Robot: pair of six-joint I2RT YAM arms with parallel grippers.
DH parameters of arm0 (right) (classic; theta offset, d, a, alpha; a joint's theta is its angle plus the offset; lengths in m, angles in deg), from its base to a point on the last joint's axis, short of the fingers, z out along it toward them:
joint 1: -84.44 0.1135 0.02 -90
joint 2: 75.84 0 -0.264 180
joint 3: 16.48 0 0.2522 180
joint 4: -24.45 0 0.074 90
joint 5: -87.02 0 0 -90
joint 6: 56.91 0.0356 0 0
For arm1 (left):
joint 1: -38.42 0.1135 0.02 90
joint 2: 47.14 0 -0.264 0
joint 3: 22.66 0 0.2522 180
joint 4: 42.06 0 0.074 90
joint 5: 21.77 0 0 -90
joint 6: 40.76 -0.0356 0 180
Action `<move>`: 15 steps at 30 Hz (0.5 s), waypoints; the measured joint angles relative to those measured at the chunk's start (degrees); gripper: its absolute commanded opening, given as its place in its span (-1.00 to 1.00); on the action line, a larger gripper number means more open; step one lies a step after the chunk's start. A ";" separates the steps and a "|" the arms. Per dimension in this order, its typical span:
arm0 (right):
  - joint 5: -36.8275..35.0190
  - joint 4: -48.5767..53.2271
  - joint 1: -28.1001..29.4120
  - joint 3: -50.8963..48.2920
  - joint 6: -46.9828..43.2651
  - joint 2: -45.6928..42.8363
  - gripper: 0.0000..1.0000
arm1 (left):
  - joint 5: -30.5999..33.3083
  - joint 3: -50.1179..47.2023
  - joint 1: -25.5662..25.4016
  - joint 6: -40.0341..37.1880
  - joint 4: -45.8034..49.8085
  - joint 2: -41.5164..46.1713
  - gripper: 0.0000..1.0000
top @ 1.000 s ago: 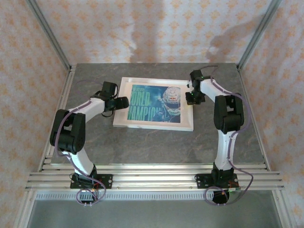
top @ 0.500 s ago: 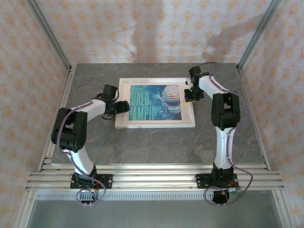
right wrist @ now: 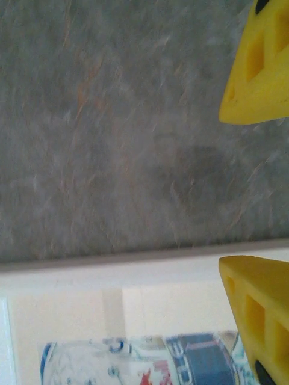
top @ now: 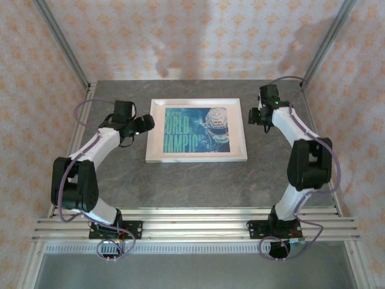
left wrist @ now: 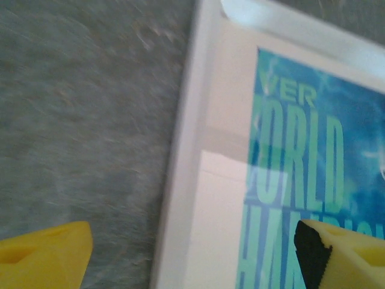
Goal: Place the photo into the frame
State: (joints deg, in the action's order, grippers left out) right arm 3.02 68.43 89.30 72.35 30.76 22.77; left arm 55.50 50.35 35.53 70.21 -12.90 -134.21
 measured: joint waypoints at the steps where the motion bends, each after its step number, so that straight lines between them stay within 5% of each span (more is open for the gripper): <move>1: -1.29 -2.27 -0.15 -3.34 0.48 -1.88 0.20 | 1.27 -0.55 1.05 -0.09 -0.55 1.25 0.95; 12: -12.74 -35.04 -1.92 -33.24 2.47 -5.90 0.24 | 18.03 -16.61 4.42 -3.10 -7.80 10.51 1.00; 13: -13.33 -38.38 -1.92 -34.91 2.32 -6.05 0.37 | 19.43 -18.49 4.42 -3.58 -9.44 11.02 1.00; 15: -13.73 -45.09 -1.92 -38.95 1.86 -7.69 0.99 | 21.16 -21.70 4.42 -4.90 -13.09 11.65 1.00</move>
State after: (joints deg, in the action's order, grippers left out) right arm -10.70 23.34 87.38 33.40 32.62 15.07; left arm 76.66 28.64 39.94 65.31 -25.99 -122.56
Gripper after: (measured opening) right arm 0.738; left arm 0.998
